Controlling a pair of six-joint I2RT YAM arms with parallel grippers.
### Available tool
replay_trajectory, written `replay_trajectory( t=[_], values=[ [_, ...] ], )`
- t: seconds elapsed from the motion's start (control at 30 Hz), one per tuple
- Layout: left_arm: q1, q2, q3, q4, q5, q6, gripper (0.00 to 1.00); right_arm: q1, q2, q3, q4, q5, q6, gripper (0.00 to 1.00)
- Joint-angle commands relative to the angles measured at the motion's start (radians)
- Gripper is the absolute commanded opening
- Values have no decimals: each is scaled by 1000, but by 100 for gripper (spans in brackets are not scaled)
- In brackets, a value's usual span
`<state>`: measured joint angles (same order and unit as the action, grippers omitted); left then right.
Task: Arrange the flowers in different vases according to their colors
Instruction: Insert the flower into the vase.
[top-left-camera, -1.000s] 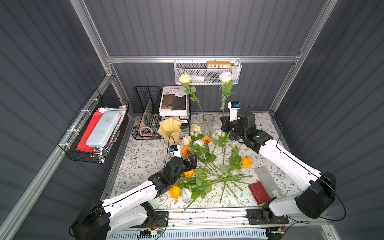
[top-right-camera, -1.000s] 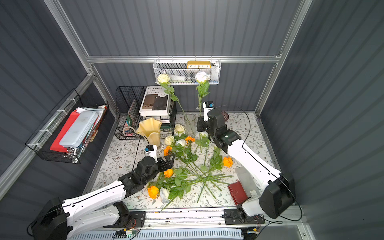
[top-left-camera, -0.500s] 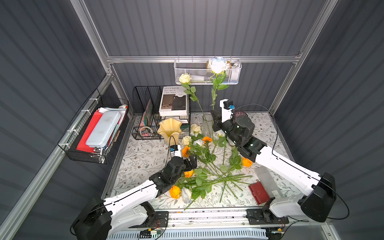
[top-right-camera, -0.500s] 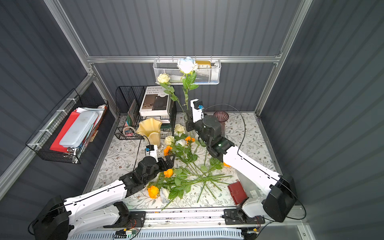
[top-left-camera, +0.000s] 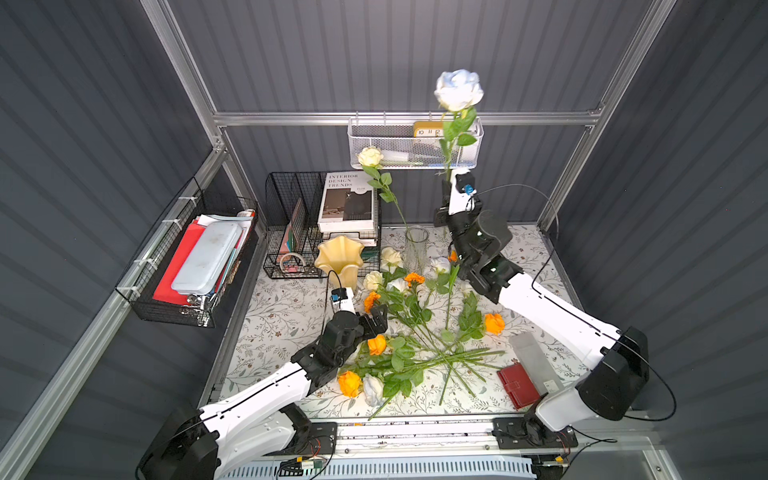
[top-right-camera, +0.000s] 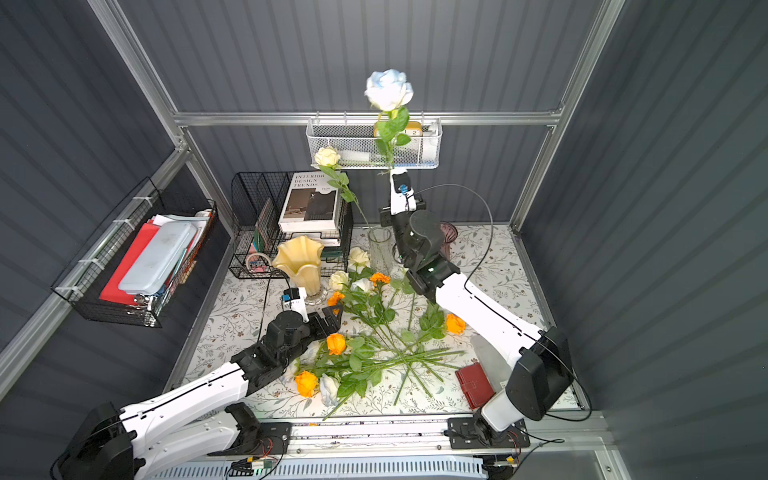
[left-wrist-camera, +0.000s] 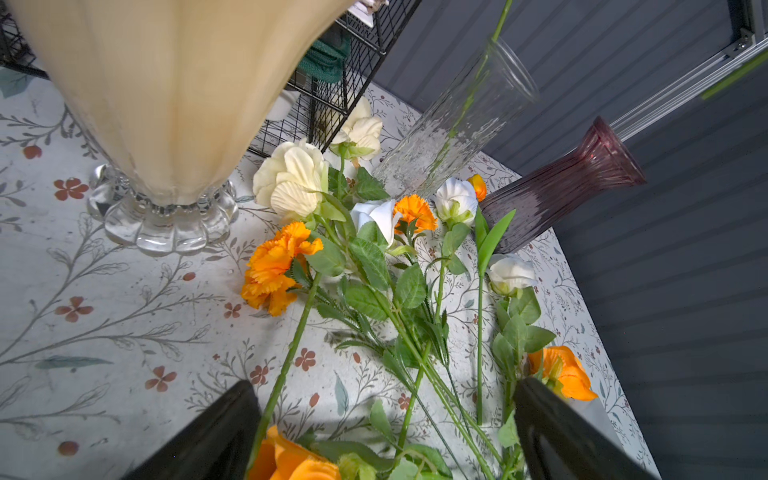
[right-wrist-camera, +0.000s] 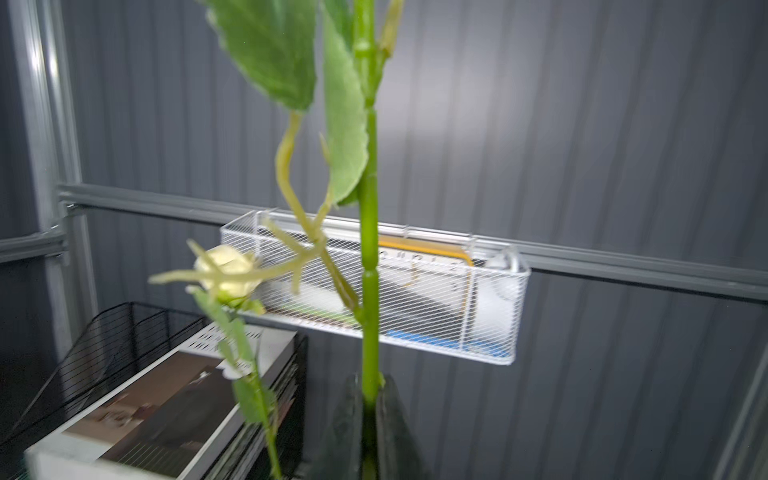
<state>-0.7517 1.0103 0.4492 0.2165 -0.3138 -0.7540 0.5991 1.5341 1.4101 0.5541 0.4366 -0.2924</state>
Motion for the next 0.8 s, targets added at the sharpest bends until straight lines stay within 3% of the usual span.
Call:
replay_trajectory(
  t=[0.0,0.43,0.77],
  values=[
    [8,-19,-15,-9,6,9,99,-67,-11,29,24,60,8,0],
    [32,15,-9,-6,24,19,99,-264,32,-45,26,38,117,0],
    [47,60,-7,10,29,19,99,-328,154,-93,114,-26,163,0]
  ],
)
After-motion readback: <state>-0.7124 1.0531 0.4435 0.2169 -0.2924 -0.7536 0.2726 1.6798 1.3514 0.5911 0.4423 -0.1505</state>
